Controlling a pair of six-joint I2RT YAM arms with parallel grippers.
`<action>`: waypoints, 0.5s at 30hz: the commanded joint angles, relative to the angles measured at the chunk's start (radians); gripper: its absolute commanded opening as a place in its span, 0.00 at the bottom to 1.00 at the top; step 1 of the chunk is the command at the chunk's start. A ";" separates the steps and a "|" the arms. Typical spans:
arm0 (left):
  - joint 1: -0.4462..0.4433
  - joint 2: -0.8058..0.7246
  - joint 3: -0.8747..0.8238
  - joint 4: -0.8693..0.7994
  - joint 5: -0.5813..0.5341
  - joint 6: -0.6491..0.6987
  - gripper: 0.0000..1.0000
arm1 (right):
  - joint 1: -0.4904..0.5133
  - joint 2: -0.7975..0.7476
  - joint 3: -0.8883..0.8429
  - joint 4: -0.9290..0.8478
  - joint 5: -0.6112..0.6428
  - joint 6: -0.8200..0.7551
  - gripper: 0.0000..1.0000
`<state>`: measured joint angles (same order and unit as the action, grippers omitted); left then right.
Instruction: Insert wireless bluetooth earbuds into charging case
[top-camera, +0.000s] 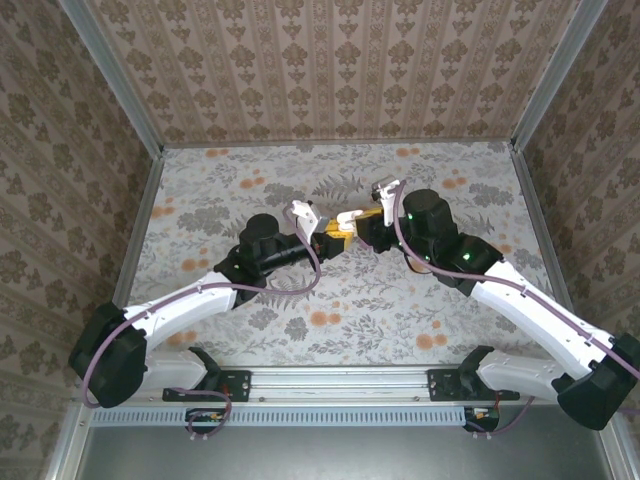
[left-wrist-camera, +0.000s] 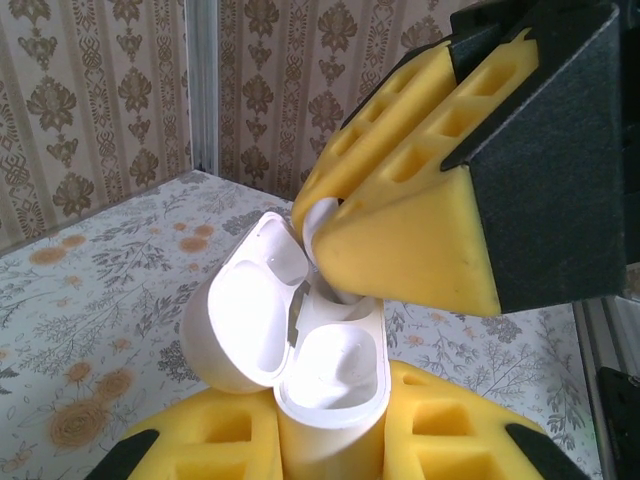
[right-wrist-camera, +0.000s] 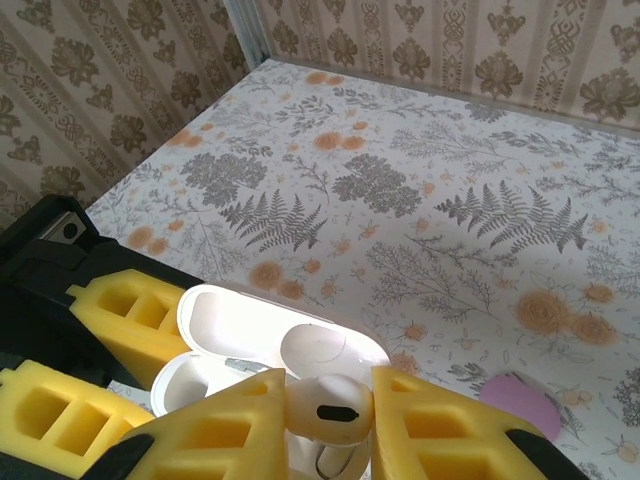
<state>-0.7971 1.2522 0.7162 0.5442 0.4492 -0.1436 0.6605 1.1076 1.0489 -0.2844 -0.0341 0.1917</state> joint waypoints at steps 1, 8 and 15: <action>0.008 -0.011 0.038 0.052 -0.012 -0.015 0.16 | -0.001 -0.023 -0.019 -0.015 -0.042 -0.010 0.25; 0.008 -0.013 0.041 0.049 -0.005 -0.006 0.16 | 0.000 -0.022 -0.016 -0.025 -0.061 -0.008 0.31; 0.008 -0.012 0.044 0.043 0.003 0.001 0.16 | -0.003 -0.026 -0.006 -0.028 -0.075 0.006 0.38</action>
<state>-0.7971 1.2522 0.7208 0.5468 0.4492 -0.1432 0.6605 1.1019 1.0451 -0.2920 -0.0689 0.1867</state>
